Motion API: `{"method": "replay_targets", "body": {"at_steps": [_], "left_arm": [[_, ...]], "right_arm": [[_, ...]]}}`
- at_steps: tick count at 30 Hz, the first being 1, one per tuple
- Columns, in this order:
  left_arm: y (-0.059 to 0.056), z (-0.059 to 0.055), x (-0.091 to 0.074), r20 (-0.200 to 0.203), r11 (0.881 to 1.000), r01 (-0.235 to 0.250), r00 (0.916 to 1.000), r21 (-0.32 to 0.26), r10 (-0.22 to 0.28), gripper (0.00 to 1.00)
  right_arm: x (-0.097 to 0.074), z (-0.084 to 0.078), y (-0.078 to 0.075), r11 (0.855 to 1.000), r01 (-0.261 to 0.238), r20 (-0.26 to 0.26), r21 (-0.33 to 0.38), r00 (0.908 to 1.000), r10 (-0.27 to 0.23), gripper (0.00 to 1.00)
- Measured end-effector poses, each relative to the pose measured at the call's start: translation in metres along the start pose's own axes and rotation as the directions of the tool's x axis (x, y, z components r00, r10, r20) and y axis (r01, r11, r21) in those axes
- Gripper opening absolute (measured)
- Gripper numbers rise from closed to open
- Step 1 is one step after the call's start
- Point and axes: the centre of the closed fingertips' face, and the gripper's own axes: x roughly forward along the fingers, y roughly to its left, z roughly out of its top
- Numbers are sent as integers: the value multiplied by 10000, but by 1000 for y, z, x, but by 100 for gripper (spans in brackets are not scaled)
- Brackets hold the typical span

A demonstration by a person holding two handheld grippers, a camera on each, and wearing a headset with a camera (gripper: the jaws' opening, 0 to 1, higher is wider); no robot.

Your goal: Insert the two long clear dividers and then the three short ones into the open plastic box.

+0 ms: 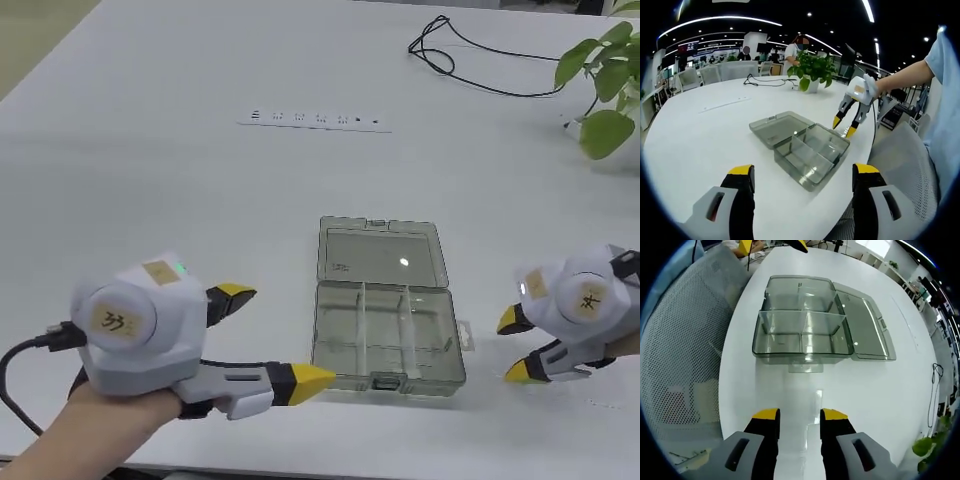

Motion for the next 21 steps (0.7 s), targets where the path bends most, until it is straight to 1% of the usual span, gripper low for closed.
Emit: {"method": "replay_targets", "body": {"at_steps": [1,2,3,4,6,7,8,10,12,14,15,16,17,18,19,21], "left_arm": [[-1,0,1,2,10000,39,10000,-36,-39,81],[-1,1,2,-5,9999,81,10000,-101,-81,81],[-2,1,3,-14,9998,128,9999,-176,-128,81],[-3,2,5,-14,9993,202,9998,-308,-203,80],[-3,1,7,-100,9983,265,9996,-522,-270,79],[-6,2,9,-87,9965,390,9992,-746,-397,78],[-7,1,10,-151,9943,465,9987,-959,-481,78],[-8,2,13,-161,9923,563,9982,-1099,-584,76],[-11,4,16,-158,9877,640,9976,-1426,-669,76],[-16,10,19,-87,9770,851,9960,-1956,-885,74],[-20,15,21,56,9681,1127,9934,-2238,-1144,72],[-22,19,22,191,9615,1240,9922,-2454,-1231,70],[-23,23,25,269,9500,1331,9910,-2823,-1309,68],[-24,27,26,417,9424,1436,9896,-3020,-1374,67],[-25,30,29,357,9284,1444,9894,-3423,-1407,65],[-30,41,32,815,9064,1957,9806,-3744,-1781,59]], "right_arm": [[-2,0,-2,9999,141,-3,8,9999,-141,32],[-5,0,-7,9992,383,3,-61,9993,-383,32],[-7,0,-9,9988,490,-27,-35,9988,-490,32],[-12,3,-13,9970,768,64,-112,9970,-767,32],[-19,8,-15,9953,969,194,-89,9951,-967,32],[-25,13,-20,9917,1268,361,-200,9914,-1260,32],[-29,17,-22,9892,1435,451,-293,9888,-1421,32],[-36,26,-24,9857,1655,644,-330,9845,-1632,32],[-46,40,-27,9772,2055,974,-544,9750,-1996,32],[-54,53,-27,9706,2288,1163,-743,9687,-2195,32],[-59,62,-28,9631,2531,1333,-921,9616,-2399,32],[-61,67,-28,9612,2582,1415,-967,9595,-2435,32],[-65,76,-27,9553,2735,1577,-1118,9541,-2547,32],[-67,83,-27,9504,2839,1711,-1270,9501,-2609,32],[-70,89,-25,9481,2885,1730,-1337,9488,-2644,32],[-73,100,-25,9395,3060,1870,-1541,9427,-2764,32]]}}
